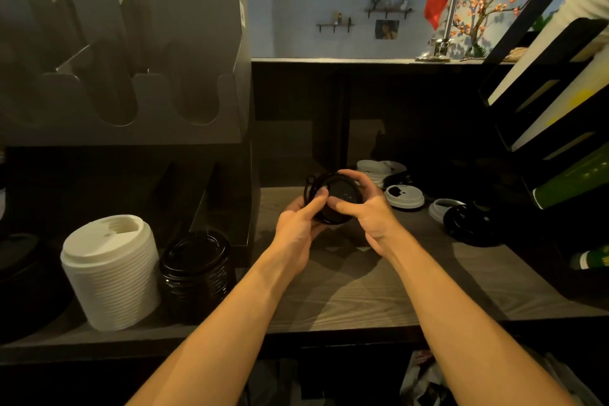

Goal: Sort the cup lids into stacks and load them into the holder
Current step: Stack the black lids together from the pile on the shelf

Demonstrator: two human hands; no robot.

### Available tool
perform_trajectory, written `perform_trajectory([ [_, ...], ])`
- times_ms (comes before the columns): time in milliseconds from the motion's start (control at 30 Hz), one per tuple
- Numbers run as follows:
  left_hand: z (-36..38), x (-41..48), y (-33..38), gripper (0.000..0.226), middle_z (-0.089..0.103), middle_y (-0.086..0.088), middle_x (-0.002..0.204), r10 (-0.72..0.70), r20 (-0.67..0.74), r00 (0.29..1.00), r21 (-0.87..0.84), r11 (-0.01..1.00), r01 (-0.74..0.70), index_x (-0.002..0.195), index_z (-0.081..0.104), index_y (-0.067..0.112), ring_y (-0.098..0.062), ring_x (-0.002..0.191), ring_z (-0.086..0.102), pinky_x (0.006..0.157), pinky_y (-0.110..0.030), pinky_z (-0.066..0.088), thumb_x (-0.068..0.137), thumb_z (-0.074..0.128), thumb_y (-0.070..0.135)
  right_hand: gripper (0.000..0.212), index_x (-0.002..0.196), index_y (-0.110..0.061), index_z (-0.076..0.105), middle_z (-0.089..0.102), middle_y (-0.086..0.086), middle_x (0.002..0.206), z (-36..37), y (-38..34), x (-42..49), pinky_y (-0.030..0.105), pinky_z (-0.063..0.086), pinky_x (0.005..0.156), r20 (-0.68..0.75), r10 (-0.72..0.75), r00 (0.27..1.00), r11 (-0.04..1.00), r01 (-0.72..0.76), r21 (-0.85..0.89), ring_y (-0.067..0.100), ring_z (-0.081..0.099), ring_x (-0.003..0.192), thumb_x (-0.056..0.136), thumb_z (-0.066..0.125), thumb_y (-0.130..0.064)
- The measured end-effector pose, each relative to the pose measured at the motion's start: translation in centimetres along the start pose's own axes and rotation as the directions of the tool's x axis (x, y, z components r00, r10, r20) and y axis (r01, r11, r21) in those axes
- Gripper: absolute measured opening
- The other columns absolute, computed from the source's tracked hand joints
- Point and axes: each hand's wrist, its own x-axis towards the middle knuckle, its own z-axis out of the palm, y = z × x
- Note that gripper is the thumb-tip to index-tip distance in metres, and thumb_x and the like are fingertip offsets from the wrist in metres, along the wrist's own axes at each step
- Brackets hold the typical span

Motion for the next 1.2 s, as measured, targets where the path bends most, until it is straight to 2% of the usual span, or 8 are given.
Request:
perform_trajectory([
  [400,0.2,0.2,-0.4,0.024,0.073,0.002,0.099,0.124,-0.271,0.955,0.119,0.988,-0.095,0.108,0.070,0.021,-0.013,0.094,0.067,0.082,-0.028,0.052,0.087,0.078,0.013,0.015,0.115,-0.022,0.066,0.070,-0.003,0.109,1.0,1.2,0.9,0.035,0.056,0.092,-0.173,0.006,0.985,0.995,-0.023,-0.097,0.018,0.066,0.107,0.101,0.058,-0.024],
  [467,-0.3,0.7,-0.5,0.033,0.068,0.008,0.097,0.189,-0.386,0.903,0.194,0.973,-0.121,0.121,0.069,0.019,-0.007,0.093,0.062,0.078,-0.024,0.046,0.089,0.077,0.016,0.021,0.122,-0.026,0.059,0.059,-0.002,0.123,0.9,2.2,1.6,0.033,0.050,0.095,-0.178,-0.168,0.969,0.839,0.046,-0.543,0.020,0.057,0.118,0.101,0.058,-0.027],
  [533,-0.9,1.0,-0.4,0.042,0.067,0.006,0.105,0.198,-0.473,0.859,0.188,0.975,-0.122,0.131,0.065,0.017,-0.016,0.106,0.063,0.083,-0.027,0.047,0.091,0.075,0.017,0.048,0.141,-0.027,0.048,0.044,0.002,0.144,0.6,2.9,2.3,0.033,0.040,0.107,-0.084,-0.199,0.976,0.503,0.029,-0.864,0.021,0.041,0.136,0.096,0.064,-0.027],
  [667,-1.4,1.4,-0.7,0.049,0.061,-0.006,0.135,0.196,-0.536,0.821,0.211,0.973,-0.095,0.143,0.054,0.016,-0.026,0.128,0.056,0.091,-0.031,0.044,0.096,0.068,0.019,0.077,0.159,-0.032,0.018,0.003,0.001,0.169,0.6,3.4,3.0,0.045,0.014,0.123,-0.016,0.071,0.997,0.265,-0.034,-0.964,0.027,0.004,0.154,0.096,0.058,-0.050],
  [767,-1.0,1.3,-1.0,0.050,0.057,-0.008,0.138,0.272,-0.493,0.826,0.393,0.917,-0.067,0.146,0.049,0.018,-0.026,0.124,0.056,0.089,-0.031,0.044,0.099,0.064,0.023,0.065,0.152,-0.029,0.037,0.002,0.004,0.169,0.7,3.6,3.3,0.046,0.014,0.122,0.002,0.143,0.990,0.193,-0.026,-0.981,0.029,0.006,0.154,0.097,0.048,-0.061],
  [933,0.0,1.4,-1.1,0.045,0.060,-0.012,0.132,0.352,-0.457,0.817,0.553,0.832,-0.049,0.141,0.050,0.015,-0.026,0.112,0.059,0.090,-0.037,0.049,0.099,0.063,0.027,0.055,0.126,-0.024,0.052,0.050,0.006,0.141,0.6,3.2,3.4,0.041,0.045,0.101,-0.064,0.135,0.989,0.300,-0.102,-0.949,0.027,0.049,0.127,0.086,0.069,-0.057],
  [1067,0.6,2.2,-1.2,0.048,0.059,-0.008,0.133,0.317,-0.507,0.802,0.531,0.847,0.001,0.143,0.048,0.017,-0.030,0.125,0.057,0.101,-0.040,0.046,0.099,0.063,0.030,0.060,0.124,-0.027,0.051,0.058,-0.003,0.127,-0.3,2.0,2.8,0.029,0.045,0.091,-0.181,-0.027,0.983,0.717,-0.107,-0.689,0.014,0.055,0.116,0.077,0.085,-0.039],
  [1200,-0.2,4.0,-0.7,0.030,0.068,-0.009,0.123,0.219,-0.495,0.841,0.363,0.931,-0.029,0.125,0.064,0.013,-0.028,0.118,0.062,0.101,-0.042,0.049,0.096,0.067,0.021,0.073,0.127,-0.031,0.051,0.059,-0.013,0.127,-0.5,1.7,2.3,0.027,0.046,0.102,-0.020,-0.124,0.992,0.916,0.107,-0.388,0.002,0.053,0.120,0.068,0.092,-0.015],
])
